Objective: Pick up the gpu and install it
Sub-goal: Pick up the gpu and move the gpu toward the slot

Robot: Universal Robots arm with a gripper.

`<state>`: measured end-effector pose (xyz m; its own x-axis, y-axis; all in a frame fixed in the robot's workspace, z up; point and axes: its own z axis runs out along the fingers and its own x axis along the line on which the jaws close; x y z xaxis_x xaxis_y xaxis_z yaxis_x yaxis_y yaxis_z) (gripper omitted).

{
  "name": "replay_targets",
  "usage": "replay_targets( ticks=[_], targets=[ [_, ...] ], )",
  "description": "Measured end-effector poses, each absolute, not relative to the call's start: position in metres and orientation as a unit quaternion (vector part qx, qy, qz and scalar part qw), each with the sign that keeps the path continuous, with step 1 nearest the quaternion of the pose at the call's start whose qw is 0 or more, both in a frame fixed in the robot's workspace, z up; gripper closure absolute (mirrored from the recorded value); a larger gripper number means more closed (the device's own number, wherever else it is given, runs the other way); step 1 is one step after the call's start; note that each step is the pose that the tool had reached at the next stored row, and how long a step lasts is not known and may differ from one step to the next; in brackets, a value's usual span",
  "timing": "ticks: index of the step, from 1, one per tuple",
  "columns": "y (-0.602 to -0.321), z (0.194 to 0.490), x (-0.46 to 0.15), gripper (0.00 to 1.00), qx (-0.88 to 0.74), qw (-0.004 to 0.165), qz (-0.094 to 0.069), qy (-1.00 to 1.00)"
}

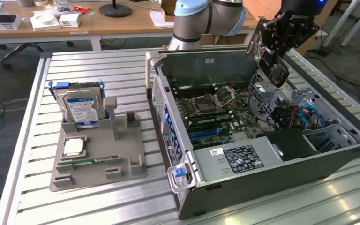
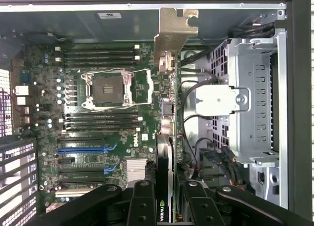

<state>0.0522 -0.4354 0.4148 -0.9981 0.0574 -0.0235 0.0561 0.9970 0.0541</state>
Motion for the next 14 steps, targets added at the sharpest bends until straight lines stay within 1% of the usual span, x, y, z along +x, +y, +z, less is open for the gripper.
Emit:
replay_targets(
  ticks=[14],
  targets=[
    [-0.4354, 0.4146, 0.0599, 0.74, 0.028, 0.013, 0.027, 0.999]
  ],
)
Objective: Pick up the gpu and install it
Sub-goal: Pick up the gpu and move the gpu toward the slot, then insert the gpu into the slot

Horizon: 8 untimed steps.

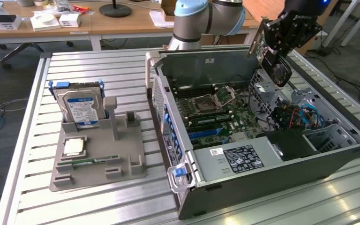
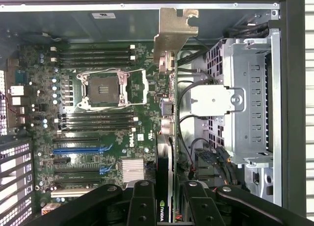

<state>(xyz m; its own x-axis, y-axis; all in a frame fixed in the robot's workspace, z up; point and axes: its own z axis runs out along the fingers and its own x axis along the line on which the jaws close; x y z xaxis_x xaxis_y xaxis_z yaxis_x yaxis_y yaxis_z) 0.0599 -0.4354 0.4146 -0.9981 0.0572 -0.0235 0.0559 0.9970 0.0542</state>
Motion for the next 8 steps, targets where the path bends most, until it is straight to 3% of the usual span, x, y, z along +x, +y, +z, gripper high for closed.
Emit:
replay_targets(
  ticks=[8],
  targets=[
    [-0.4354, 0.4146, 0.0606, 0.74, 0.028, 0.013, 0.027, 0.999]
  ],
)
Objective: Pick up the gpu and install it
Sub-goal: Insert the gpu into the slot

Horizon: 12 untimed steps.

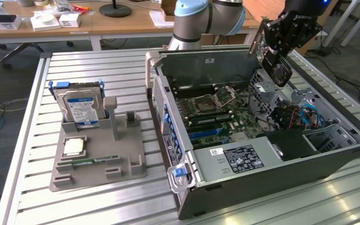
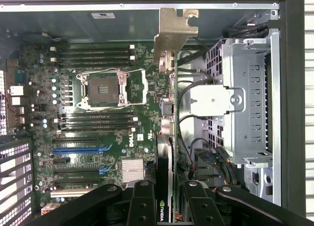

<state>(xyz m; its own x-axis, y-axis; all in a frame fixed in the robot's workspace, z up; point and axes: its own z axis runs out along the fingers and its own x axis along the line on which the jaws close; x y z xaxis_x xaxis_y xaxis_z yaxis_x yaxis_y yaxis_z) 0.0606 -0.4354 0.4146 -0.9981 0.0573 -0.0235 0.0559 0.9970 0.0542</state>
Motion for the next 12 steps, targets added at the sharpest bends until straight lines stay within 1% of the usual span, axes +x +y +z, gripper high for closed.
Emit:
replay_targets(
  ticks=[12],
  targets=[
    [-0.4353, 0.4146, 0.0605, 0.74, 0.026, 0.012, 0.027, 0.999]
  ],
)
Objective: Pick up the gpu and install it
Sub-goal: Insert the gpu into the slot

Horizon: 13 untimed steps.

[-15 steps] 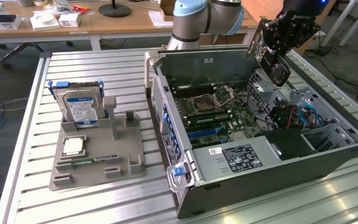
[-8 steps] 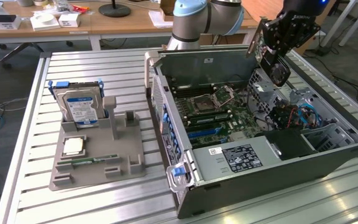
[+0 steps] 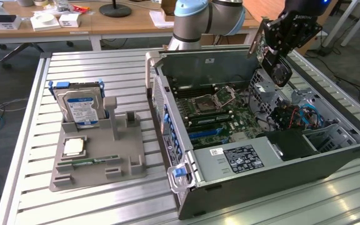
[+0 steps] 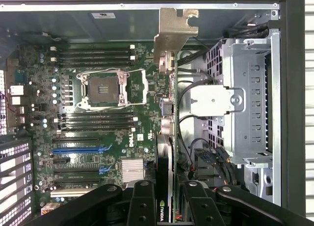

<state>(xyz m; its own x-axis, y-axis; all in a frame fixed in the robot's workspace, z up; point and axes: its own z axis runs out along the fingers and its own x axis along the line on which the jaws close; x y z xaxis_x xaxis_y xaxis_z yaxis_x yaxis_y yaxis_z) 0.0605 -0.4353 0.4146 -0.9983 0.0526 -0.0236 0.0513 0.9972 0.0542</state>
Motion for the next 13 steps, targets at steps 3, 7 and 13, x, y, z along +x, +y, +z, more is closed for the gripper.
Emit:
replay_targets(
  ticks=[3, 7, 13],
  targets=[
    [-0.4354, 0.4146, 0.0601, 0.74, 0.017, 0.012, 0.027, 0.999],
    [-0.4354, 0.4146, 0.0598, 0.74, -0.004, 0.012, 0.027, 1.0],
    [-0.4354, 0.4145, 0.0591, 0.74, -0.03, 0.011, 0.027, 0.999]
  ],
)
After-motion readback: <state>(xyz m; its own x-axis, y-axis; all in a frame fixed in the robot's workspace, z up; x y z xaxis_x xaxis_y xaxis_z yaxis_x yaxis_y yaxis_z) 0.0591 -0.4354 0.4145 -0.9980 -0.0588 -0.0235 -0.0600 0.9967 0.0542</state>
